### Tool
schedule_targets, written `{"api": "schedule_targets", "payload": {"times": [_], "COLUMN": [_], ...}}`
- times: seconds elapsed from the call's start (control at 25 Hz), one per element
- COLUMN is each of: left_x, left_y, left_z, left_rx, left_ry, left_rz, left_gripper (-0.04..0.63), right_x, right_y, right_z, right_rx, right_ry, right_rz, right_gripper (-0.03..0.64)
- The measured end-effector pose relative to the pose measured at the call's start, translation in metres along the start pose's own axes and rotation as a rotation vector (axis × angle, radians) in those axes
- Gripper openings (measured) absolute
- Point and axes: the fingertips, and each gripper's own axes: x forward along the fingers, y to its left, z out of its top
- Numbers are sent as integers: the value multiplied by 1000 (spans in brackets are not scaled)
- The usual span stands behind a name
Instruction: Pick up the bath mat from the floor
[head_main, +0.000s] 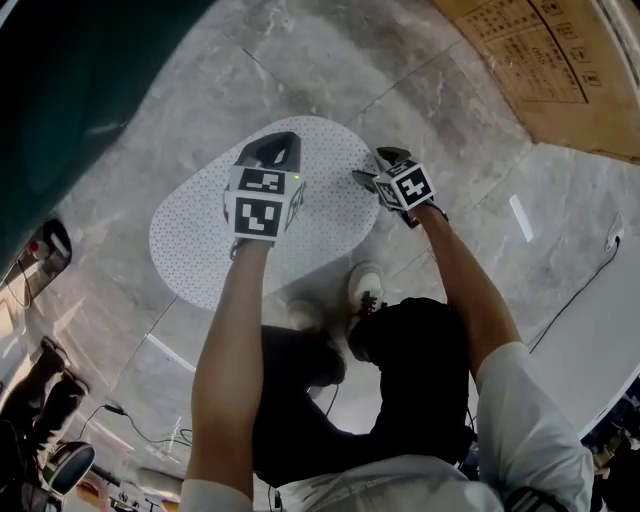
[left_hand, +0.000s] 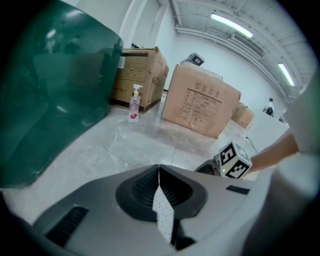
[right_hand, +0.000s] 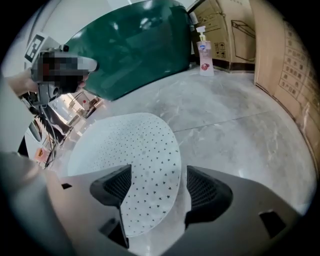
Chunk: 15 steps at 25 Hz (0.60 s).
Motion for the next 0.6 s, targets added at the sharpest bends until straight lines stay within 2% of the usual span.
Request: {"api": "schedule_targets", "payload": {"times": [0.08,0.32,0.4,0.52,0.6], "left_x": [3,1,-2,-7,-9], "left_y": [-3,2,7,11,9], "left_z": [0,4,5,11,10], "left_rx": [28,25,4,-27,-2], "left_ry": [4,-22,-29,-54,-56], "left_rz": [-10,-17,-8,2,1], "left_gripper": [17,17,17,17,17], "right_x": [8,20,22,30,31], "right_y": [0,10,19,45,48], "right_z": [-3,-4,-2,-3,-2], "right_rx": [-10,43,68,7,-32], "right_ry": [13,-37,-39,-1,-8], "right_rz": [6,6,40,93,72], "right_gripper": [343,357,358,357,357]}}
